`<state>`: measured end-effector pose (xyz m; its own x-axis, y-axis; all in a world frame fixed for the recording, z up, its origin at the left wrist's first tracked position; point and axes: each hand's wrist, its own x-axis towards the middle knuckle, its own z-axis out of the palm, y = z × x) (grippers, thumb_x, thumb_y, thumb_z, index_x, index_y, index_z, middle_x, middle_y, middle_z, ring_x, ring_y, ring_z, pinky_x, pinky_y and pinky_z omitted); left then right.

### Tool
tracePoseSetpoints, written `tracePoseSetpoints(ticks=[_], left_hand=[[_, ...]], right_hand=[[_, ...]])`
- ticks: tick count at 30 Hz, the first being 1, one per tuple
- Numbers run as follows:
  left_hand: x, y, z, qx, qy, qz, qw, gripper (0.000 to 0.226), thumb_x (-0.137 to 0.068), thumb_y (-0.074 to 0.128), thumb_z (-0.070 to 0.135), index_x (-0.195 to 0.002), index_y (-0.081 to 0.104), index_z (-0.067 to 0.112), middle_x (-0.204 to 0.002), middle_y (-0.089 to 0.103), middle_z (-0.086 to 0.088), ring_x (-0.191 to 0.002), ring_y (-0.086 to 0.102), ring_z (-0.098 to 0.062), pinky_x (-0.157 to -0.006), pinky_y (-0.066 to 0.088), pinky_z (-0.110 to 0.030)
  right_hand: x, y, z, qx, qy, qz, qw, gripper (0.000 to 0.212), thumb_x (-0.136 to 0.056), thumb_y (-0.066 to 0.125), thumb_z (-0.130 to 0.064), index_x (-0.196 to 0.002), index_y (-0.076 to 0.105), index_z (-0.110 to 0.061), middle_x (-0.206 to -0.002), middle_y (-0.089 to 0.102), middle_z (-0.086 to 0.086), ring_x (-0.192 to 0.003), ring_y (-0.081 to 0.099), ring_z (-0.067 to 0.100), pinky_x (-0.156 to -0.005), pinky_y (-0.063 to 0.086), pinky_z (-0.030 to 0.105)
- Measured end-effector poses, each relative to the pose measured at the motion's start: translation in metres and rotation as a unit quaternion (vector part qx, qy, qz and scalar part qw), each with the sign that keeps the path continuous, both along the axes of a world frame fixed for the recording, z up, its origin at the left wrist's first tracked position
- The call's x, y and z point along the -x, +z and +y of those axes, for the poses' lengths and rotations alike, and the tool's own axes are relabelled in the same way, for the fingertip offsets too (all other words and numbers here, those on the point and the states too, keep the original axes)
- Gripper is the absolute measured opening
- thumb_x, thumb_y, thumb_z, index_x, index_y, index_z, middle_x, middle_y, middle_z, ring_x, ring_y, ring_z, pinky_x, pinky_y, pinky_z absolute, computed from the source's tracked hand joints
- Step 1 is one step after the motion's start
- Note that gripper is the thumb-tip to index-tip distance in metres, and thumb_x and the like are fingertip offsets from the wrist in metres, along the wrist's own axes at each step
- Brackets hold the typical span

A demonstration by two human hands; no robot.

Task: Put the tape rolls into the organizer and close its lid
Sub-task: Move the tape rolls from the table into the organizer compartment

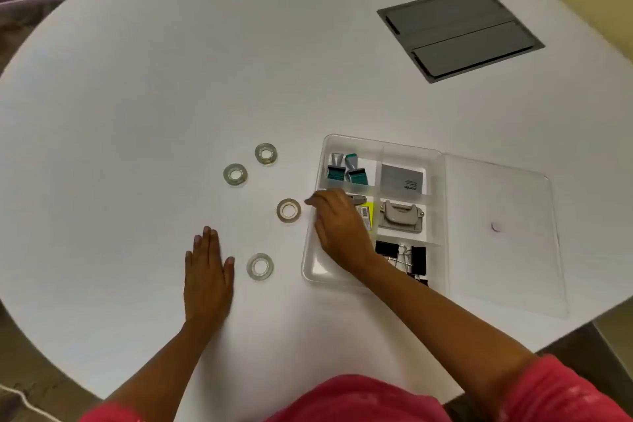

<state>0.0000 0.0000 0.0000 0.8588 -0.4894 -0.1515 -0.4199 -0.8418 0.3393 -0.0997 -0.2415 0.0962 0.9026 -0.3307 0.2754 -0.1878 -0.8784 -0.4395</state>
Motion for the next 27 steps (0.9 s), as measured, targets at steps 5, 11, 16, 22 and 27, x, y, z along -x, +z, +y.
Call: tracePoseSetpoints(ticks=[5,11,16,22,27], left_hand=[[0.000,-0.003,-0.004,-0.030,0.010,-0.027,0.999,0.064,-0.095,0.026,0.034,-0.152,0.014,0.007,-0.161,0.014,-0.009,-0.149,0.012,-0.025,-0.122,0.012,-0.042],[-0.001,-0.010,-0.001,-0.032,0.009,-0.033,0.999,0.065,-0.096,0.018,0.041,-0.152,0.011,0.010,-0.162,0.012,-0.006,-0.150,0.008,-0.021,-0.123,0.009,-0.039],[-0.002,-0.013,0.001,-0.032,0.013,-0.033,0.999,0.064,-0.096,0.019,0.041,-0.153,0.010,0.011,-0.162,0.012,-0.005,-0.150,0.008,-0.020,-0.123,0.009,-0.039],[-0.003,-0.014,0.001,-0.019,0.017,-0.026,0.999,0.063,-0.097,0.021,0.040,-0.153,0.010,0.013,-0.162,0.012,-0.003,-0.150,0.008,-0.019,-0.123,0.010,-0.039],[-0.001,-0.012,0.001,-0.010,0.016,-0.028,0.999,0.062,-0.097,0.024,0.038,-0.152,0.012,0.012,-0.162,0.013,-0.004,-0.150,0.009,-0.019,-0.123,0.011,-0.040]], right_hand=[[-0.033,-0.008,0.020,0.000,0.038,0.079,0.996,0.046,-0.059,0.078,0.017,-0.102,0.067,0.006,-0.106,0.068,0.028,-0.095,0.066,0.041,-0.067,0.061,0.043],[-0.057,-0.029,0.038,0.044,0.053,0.247,0.967,0.068,-0.086,0.066,-0.004,-0.143,0.030,-0.008,-0.154,0.021,0.022,-0.137,0.028,0.040,-0.107,0.037,0.044],[-0.065,-0.034,0.042,0.133,0.035,0.304,0.943,0.056,-0.085,0.065,-0.008,-0.135,0.040,-0.002,-0.145,0.033,0.027,-0.126,0.040,0.042,-0.114,0.020,0.051],[-0.065,-0.022,0.041,0.118,0.022,0.255,0.959,0.049,-0.081,0.070,-0.007,-0.126,0.050,-0.005,-0.122,0.056,0.020,-0.106,0.055,0.033,-0.109,0.031,0.046],[-0.033,0.010,0.032,0.076,-0.066,0.060,0.993,0.051,-0.064,0.072,0.012,-0.111,0.065,-0.007,-0.108,0.065,0.019,-0.093,0.060,0.036,-0.086,0.046,0.045]])
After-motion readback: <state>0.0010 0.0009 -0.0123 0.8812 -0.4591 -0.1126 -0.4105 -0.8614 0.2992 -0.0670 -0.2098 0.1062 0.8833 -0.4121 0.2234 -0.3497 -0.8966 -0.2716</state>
